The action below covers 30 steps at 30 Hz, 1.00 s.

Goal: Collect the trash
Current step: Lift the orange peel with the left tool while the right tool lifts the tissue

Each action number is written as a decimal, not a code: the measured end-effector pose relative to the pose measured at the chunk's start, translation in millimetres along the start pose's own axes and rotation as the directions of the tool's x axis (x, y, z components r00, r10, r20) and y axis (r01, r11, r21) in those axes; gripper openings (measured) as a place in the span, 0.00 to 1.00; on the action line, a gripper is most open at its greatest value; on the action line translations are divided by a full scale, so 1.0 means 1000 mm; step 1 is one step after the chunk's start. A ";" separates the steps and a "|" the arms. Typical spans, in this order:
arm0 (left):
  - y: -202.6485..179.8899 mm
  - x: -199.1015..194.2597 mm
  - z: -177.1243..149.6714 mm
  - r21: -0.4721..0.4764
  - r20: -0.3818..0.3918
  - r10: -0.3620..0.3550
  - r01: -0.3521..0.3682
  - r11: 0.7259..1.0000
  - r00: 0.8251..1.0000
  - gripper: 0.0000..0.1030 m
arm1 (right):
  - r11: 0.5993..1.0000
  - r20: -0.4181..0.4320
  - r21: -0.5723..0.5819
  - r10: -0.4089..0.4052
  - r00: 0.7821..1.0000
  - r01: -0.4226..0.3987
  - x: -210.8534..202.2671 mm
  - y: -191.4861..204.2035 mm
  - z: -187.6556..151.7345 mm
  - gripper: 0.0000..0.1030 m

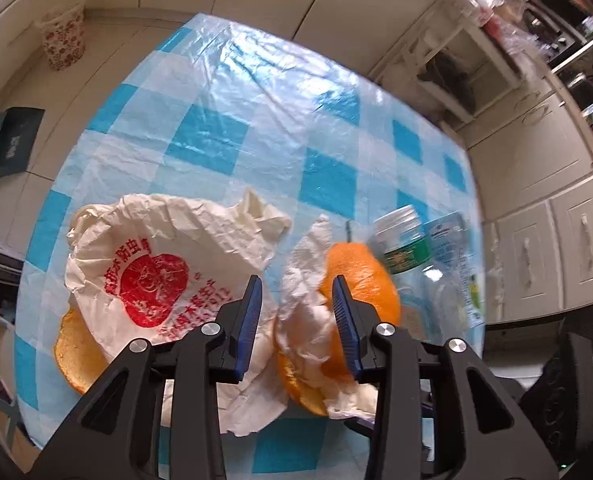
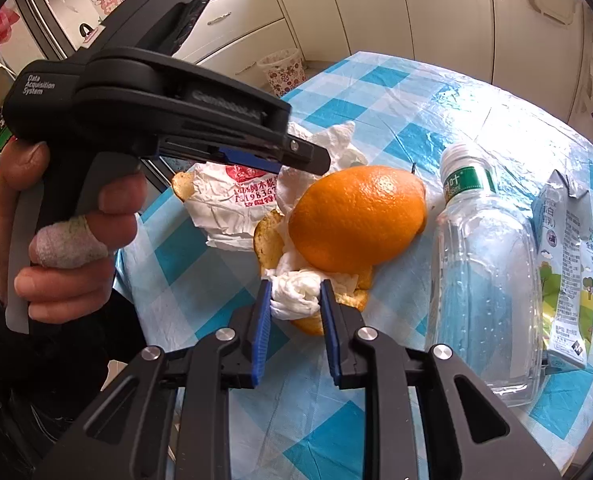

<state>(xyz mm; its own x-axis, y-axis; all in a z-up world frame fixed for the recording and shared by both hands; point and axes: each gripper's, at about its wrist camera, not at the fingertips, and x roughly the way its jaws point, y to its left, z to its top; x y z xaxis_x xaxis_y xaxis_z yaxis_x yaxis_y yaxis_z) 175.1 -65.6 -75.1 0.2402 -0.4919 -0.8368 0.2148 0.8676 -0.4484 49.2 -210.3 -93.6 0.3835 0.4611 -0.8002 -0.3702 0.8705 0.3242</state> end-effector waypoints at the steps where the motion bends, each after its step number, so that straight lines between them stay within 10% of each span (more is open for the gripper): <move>1: -0.004 -0.010 0.000 0.014 0.036 -0.039 0.038 0.999 0.999 0.42 | 1.000 0.000 0.001 0.002 1.000 -0.002 -0.001 0.000 0.000 0.24; 5: -0.034 -0.027 -0.005 0.147 0.124 -0.047 0.029 0.989 0.991 0.65 | 1.000 -0.010 -0.002 0.005 1.000 -0.005 0.001 0.001 -0.003 0.24; 11: -0.058 0.016 -0.019 0.259 0.024 0.080 -0.083 0.962 0.997 0.65 | 1.000 -0.005 -0.009 0.015 1.000 -0.015 0.000 0.000 -0.001 0.24; 19: -0.075 0.029 -0.032 0.371 0.071 0.232 -0.242 0.897 0.970 0.64 | 1.000 -0.002 -0.016 0.015 1.000 -0.015 -0.006 -0.003 -0.008 0.24; 21: -0.080 0.030 -0.036 0.395 0.084 0.244 -0.257 0.882 0.966 0.50 | 1.000 -0.002 -0.015 0.014 1.000 -0.014 -0.007 -0.004 -0.008 0.24; 30: -0.063 0.000 -0.022 0.306 0.063 0.100 -0.114 0.945 0.993 0.33 | 1.000 -0.002 -0.017 0.014 1.000 -0.014 -0.008 -0.003 -0.009 0.24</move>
<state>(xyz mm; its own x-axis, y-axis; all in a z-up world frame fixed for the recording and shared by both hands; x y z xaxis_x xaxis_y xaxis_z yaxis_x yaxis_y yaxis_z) 140.3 -119.0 -53.7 0.3198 -0.4064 -0.8559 0.4654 0.8542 -0.2317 40.2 -218.0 -92.9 0.3763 0.4731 -0.7966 -0.3904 0.8607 0.3267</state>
